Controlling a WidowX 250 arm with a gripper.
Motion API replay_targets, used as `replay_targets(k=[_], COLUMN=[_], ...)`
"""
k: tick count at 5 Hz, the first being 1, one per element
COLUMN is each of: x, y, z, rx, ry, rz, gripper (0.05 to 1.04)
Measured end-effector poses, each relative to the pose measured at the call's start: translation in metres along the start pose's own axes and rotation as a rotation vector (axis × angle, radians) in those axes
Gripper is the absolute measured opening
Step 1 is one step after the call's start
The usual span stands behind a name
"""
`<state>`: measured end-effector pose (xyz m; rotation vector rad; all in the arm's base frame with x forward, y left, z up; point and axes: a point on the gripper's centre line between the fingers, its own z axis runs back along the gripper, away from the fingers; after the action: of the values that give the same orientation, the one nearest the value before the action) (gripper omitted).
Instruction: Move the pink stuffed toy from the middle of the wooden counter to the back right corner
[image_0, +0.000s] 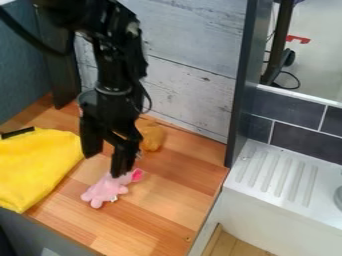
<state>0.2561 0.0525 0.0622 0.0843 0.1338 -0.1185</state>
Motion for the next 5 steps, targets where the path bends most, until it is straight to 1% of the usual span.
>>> replay_targets(k=[1,2,3,4,5], x=[0.007,0.009,0.006,0.007,0.007], y=[0.003,0.01,0.018,0.015,0.007], z=[-0.019,-0.042,-0.055,-0.055,-0.028], rx=[-0.018,-0.021,-0.042,-0.063,-0.072], ry=[0.044,0.133,0.176,0.165,0.122], rz=[-0.012,0.006,0.039,0.027,0.019], gripper=[1.001,1.001,0.948,0.687,0.468])
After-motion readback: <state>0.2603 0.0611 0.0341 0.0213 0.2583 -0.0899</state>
